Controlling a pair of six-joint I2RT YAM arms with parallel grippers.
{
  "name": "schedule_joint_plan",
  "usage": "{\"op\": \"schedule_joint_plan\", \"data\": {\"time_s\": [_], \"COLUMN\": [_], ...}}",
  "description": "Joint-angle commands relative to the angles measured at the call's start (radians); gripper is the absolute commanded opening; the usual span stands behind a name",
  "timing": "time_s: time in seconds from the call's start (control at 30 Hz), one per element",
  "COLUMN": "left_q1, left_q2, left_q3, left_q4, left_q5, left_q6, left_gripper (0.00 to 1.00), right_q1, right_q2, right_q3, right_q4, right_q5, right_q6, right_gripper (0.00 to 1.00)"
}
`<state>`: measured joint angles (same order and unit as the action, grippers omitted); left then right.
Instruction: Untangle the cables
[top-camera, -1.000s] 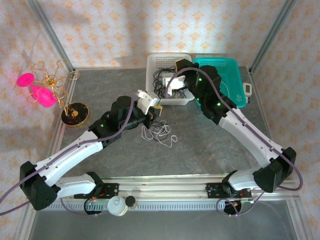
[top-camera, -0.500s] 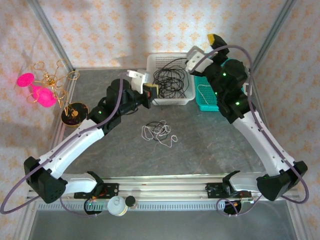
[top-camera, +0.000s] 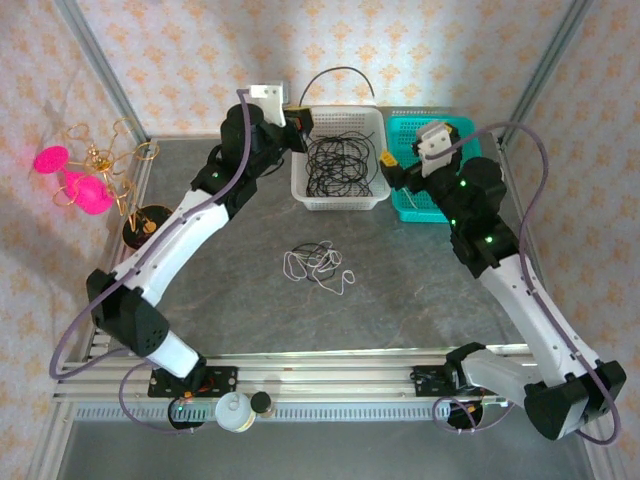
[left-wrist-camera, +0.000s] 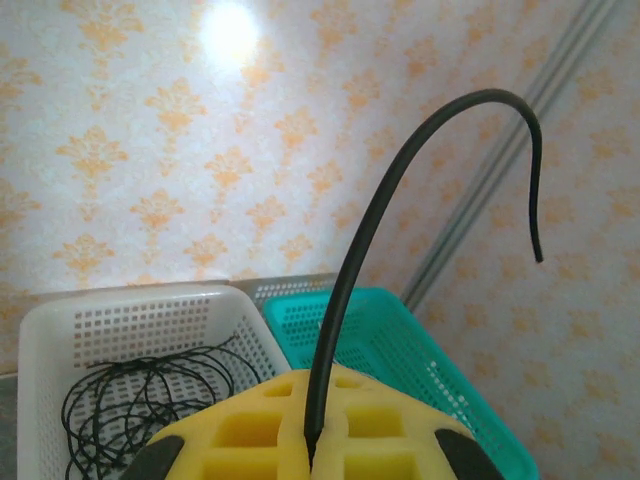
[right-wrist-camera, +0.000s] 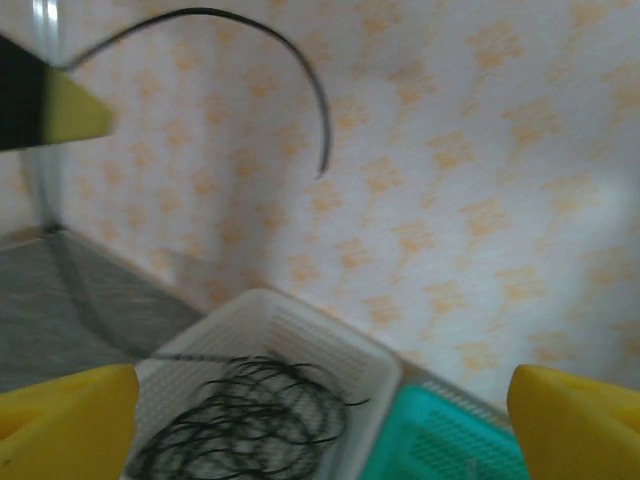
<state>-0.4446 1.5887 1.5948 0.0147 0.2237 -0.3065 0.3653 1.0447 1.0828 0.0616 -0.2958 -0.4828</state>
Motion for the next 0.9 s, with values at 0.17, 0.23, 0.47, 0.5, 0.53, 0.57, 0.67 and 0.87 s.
{"op": "schedule_joint_plan", "data": {"time_s": [0.17, 0.23, 0.47, 0.5, 0.53, 0.57, 0.67, 0.87], "left_q1": [0.024, 0.030, 0.047, 0.050, 0.054, 0.058, 0.071, 0.077], "left_q2": [0.205, 0.269, 0.478, 0.504, 0.529, 0.552, 0.636, 0.758], "left_q3": [0.189, 0.235, 0.332, 0.335, 0.336, 0.335, 0.351, 0.403], "left_q4": [0.048, 0.043, 0.045, 0.056, 0.071, 0.084, 0.116, 0.035], "left_q5": [-0.005, -0.011, 0.055, 0.070, 0.083, 0.097, 0.140, 0.095], "left_q6": [-0.038, -0.049, -0.124, -0.142, -0.161, -0.176, -0.203, -0.178], "left_gripper": [0.00, 0.00, 0.00, 0.00, 0.00, 0.00, 0.00, 0.29], "right_q1": [-0.004, -0.003, -0.001, 0.000, 0.003, 0.004, 0.009, 0.036], "right_q2": [-0.086, -0.096, -0.139, -0.151, -0.161, -0.168, -0.174, -0.079], "right_q3": [-0.175, -0.216, -0.409, -0.439, -0.466, -0.487, -0.545, -0.560], "right_q4": [0.125, 0.111, 0.028, 0.026, 0.023, 0.021, 0.029, -0.005], "right_q5": [-0.034, -0.032, -0.116, -0.126, -0.135, -0.137, -0.126, -0.092], "right_q6": [0.450, 0.577, 0.710, 0.720, 0.727, 0.732, 0.752, 0.775], "right_gripper": [0.91, 0.89, 0.80, 0.79, 0.79, 0.79, 0.78, 0.76]}}
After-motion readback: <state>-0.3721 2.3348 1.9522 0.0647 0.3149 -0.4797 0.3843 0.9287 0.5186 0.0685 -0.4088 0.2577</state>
